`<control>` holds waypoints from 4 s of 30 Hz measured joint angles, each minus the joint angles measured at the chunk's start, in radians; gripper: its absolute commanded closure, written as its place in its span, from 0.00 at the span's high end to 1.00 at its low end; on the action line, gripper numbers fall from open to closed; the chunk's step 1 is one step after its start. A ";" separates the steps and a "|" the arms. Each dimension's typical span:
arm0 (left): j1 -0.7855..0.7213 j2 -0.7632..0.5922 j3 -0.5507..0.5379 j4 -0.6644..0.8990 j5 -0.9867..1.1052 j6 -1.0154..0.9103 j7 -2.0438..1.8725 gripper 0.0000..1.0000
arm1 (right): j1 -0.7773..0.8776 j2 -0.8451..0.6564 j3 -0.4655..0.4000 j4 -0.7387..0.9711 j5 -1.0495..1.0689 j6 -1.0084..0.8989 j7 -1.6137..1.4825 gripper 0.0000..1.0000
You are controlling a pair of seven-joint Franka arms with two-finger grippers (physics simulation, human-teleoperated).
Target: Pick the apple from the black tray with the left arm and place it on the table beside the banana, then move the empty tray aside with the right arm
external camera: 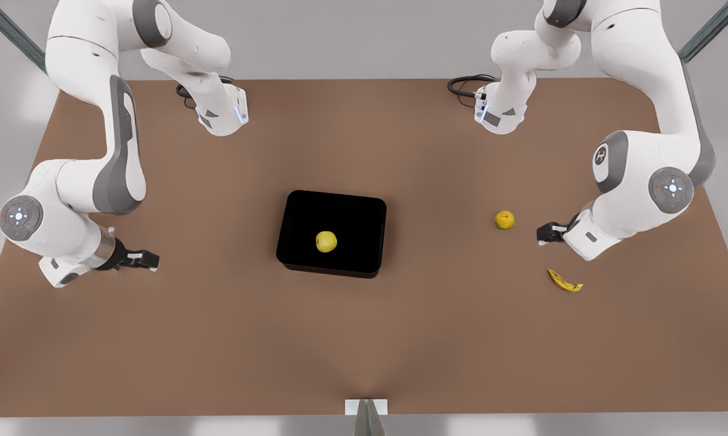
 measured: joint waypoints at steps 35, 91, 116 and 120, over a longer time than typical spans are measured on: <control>-0.806 0.739 -0.037 0.465 0.269 0.520 -0.849 1.00 | -0.002 -0.034 0.011 -0.005 0.001 -0.024 0.053 1.00; 0.016 0.350 -0.033 -0.121 0.212 0.269 -0.429 1.00 | 0.153 -0.081 0.362 -0.225 0.099 -0.023 0.537 1.00; 0.132 -0.091 0.000 -0.136 -0.015 0.089 -0.088 1.00 | 0.144 -0.035 0.333 -0.646 0.142 0.480 0.624 0.98; 0.144 -0.074 0.025 -0.095 -0.007 0.039 -0.054 1.00 | 0.146 0.018 0.333 -0.654 0.138 0.563 0.585 0.97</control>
